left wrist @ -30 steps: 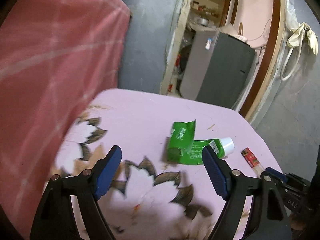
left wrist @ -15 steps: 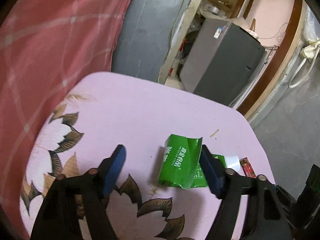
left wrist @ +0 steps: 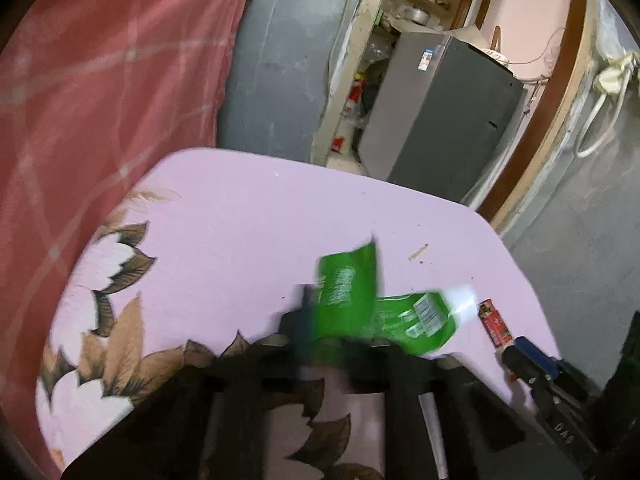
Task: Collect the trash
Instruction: 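Grasp the green tube with the left tool while the right tool grasps the red lighter, then carry the green tube and red lighter over the bin with both tools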
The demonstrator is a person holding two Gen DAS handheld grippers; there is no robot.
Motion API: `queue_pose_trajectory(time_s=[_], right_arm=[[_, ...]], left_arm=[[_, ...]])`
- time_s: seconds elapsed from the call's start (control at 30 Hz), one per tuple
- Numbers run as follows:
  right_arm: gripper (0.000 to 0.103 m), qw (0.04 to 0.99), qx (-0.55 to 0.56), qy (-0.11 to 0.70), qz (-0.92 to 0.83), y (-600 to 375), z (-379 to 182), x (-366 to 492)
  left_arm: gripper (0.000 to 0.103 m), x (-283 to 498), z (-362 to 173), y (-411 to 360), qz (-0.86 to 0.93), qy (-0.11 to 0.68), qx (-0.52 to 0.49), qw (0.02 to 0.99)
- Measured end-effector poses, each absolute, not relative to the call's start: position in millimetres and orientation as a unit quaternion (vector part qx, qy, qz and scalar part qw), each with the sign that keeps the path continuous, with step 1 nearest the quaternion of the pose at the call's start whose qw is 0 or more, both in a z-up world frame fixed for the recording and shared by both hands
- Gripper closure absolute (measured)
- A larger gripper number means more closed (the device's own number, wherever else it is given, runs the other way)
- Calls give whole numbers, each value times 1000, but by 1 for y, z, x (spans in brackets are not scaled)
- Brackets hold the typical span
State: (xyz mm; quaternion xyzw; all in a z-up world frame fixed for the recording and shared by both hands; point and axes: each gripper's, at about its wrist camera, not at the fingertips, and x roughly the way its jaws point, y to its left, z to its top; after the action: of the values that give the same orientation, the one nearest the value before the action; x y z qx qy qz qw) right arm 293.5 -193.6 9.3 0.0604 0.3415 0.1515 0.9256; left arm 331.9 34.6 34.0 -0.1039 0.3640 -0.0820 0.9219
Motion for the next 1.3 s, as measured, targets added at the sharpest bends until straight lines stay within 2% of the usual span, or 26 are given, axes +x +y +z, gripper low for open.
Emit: queue_pose_trajectory(time_s=[0.43,0.93,1.3], right_arm=[[83,936,72,315,141,-211,18,269],[83,962,82,233,116,-255,47,227],[83,982,87,159,53,-311,68,192]], left_arm=[[102,272,49,6,-44,269,-48,961],[102,259,84,-38,-77,220,-44,972],[102,239,84,-118,-134,201,-50,969]])
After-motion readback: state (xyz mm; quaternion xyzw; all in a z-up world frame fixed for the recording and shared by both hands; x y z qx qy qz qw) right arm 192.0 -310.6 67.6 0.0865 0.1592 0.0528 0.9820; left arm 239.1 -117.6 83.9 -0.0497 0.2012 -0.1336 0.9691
